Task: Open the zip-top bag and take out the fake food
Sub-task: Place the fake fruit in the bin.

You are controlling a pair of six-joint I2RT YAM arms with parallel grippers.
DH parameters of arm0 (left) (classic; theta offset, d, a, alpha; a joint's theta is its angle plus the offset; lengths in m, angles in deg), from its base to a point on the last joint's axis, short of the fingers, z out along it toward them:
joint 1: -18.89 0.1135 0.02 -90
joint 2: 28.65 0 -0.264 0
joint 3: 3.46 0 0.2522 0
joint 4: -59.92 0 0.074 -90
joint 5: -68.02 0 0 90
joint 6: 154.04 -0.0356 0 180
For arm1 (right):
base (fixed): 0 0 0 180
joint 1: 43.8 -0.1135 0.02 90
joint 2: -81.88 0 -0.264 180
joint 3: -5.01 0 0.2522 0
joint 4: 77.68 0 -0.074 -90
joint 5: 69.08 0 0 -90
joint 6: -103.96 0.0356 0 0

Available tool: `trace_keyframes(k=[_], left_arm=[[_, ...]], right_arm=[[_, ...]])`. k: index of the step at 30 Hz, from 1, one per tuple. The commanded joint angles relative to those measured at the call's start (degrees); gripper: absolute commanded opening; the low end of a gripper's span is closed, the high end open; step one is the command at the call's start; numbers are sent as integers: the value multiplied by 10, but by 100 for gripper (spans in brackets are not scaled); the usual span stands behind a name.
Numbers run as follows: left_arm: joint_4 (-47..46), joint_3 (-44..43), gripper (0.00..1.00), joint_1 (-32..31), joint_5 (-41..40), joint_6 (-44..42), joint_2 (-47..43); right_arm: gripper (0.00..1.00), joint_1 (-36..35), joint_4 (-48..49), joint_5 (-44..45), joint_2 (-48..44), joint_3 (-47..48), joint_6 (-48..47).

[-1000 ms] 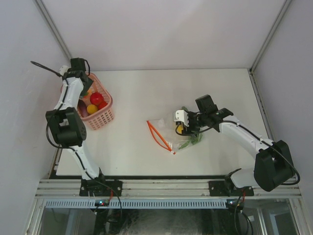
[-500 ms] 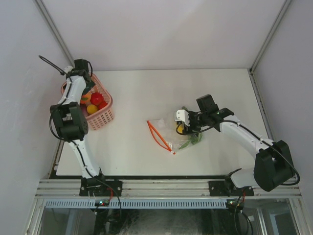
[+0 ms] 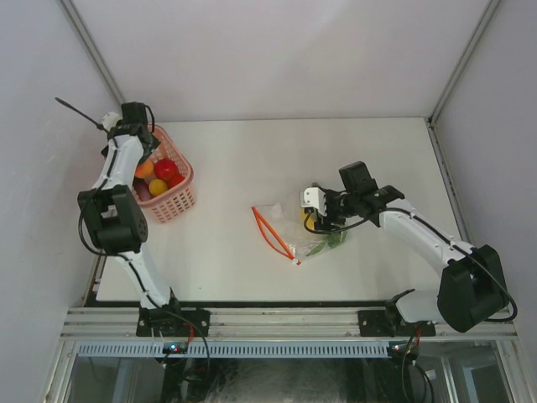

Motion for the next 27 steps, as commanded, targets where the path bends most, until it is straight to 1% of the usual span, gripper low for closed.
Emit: trace_keyframes(k=[1, 5, 9, 11, 13, 15, 17, 23, 27], left_arm=[[-65, 67, 100, 4, 12, 20, -117], [-125, 146, 100, 3, 43, 29, -192], [-153, 200, 100, 10, 84, 69, -250], [-186, 238, 100, 25, 145, 93, -277], [-257, 293, 100, 46, 227, 109, -299], [-343, 344, 100, 65, 289, 111, -319], [-373, 374, 100, 66, 299, 91, -340], [-371, 384, 100, 62, 306, 10, -382], [-354, 387, 100, 33, 274, -69, -429]], right_arm=[[66, 3, 4, -13, -19, 21, -1], [66, 4, 5, -16, -21, 21, 2], [66, 6, 6, -21, -25, 22, 4], [66, 7, 5, -23, -26, 21, 5], [65, 7, 5, -24, -28, 22, 5], [65, 9, 5, -25, -30, 22, 5], [65, 11, 5, -27, -32, 21, 6], [66, 12, 5, -29, -32, 21, 5], [66, 12, 5, -27, -32, 22, 6]])
